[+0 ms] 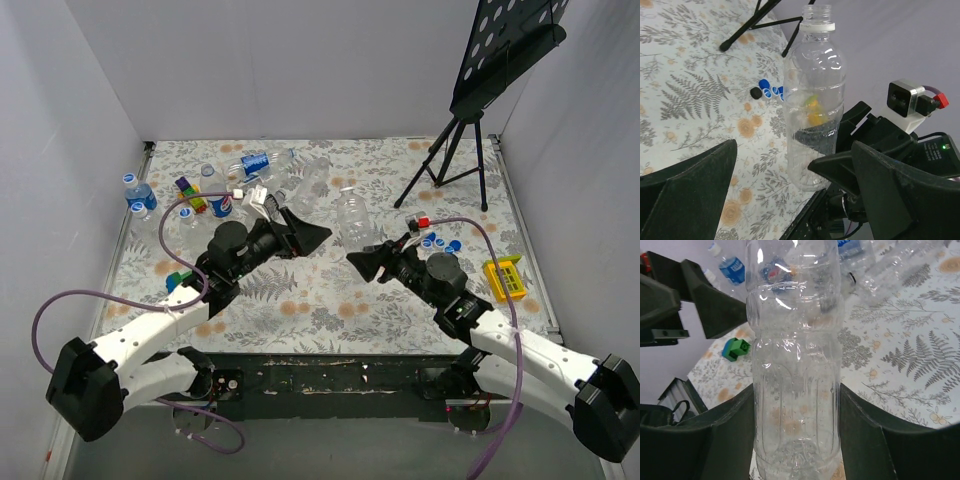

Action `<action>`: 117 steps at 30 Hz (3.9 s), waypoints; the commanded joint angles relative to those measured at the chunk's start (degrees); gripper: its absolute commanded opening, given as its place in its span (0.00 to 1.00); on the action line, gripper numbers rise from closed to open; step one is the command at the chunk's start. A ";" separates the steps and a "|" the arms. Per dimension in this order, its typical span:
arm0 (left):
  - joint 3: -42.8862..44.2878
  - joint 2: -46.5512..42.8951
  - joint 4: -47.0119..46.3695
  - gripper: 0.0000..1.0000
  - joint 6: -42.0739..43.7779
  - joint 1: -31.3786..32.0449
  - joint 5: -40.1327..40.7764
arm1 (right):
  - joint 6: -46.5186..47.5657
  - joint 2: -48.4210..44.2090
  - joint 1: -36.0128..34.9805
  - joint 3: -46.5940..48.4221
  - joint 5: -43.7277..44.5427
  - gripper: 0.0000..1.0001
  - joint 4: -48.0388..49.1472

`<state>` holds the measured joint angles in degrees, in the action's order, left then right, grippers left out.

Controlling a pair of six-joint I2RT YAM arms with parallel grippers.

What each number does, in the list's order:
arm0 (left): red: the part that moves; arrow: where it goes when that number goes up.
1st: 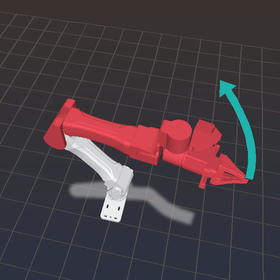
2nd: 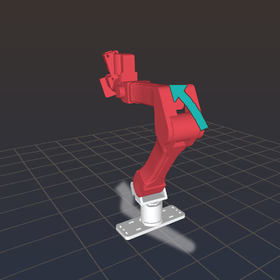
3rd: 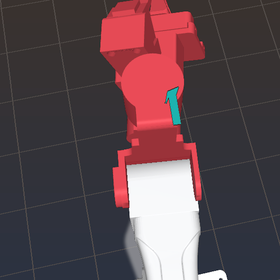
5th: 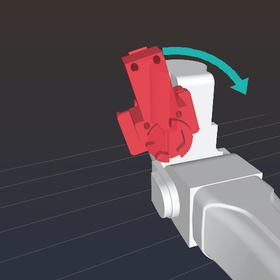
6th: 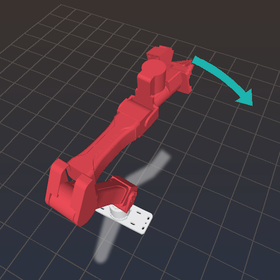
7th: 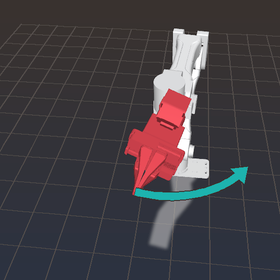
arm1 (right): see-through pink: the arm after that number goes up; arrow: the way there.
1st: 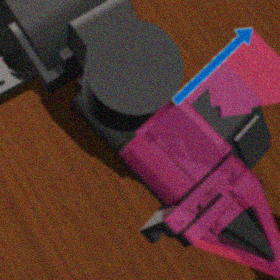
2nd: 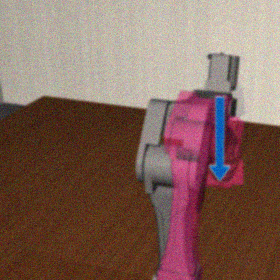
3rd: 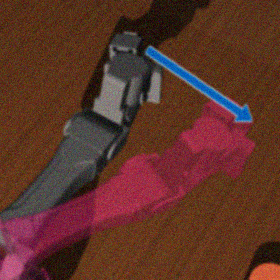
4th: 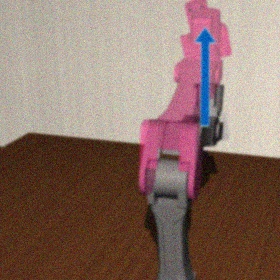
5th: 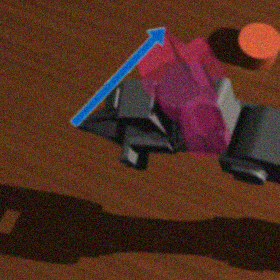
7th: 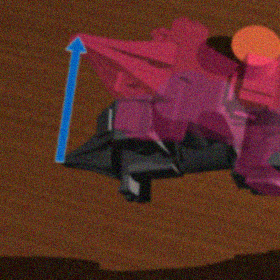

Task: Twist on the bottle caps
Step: Pick up the plastic bottle at the center of the board, then pick up the bottle cap from the center of the board.

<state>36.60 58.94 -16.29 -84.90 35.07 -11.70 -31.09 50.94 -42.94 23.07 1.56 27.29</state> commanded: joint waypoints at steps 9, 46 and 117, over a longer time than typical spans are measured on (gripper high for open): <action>6.11 8.21 -10.25 0.98 3.07 10.37 15.12 | -1.78 -7.17 -4.70 -6.98 1.07 0.54 11.73; 1.37 13.66 -28.35 0.45 4.92 13.80 14.08 | -2.39 -6.55 -5.05 -10.06 -2.97 0.60 14.29; -5.31 -9.72 -3.22 0.11 58.01 -0.35 -26.26 | 13.86 40.38 40.56 31.77 11.27 0.61 -47.85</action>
<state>31.59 49.39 -18.87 -27.64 34.35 -38.46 -18.13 90.08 -2.94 52.10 11.25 -21.10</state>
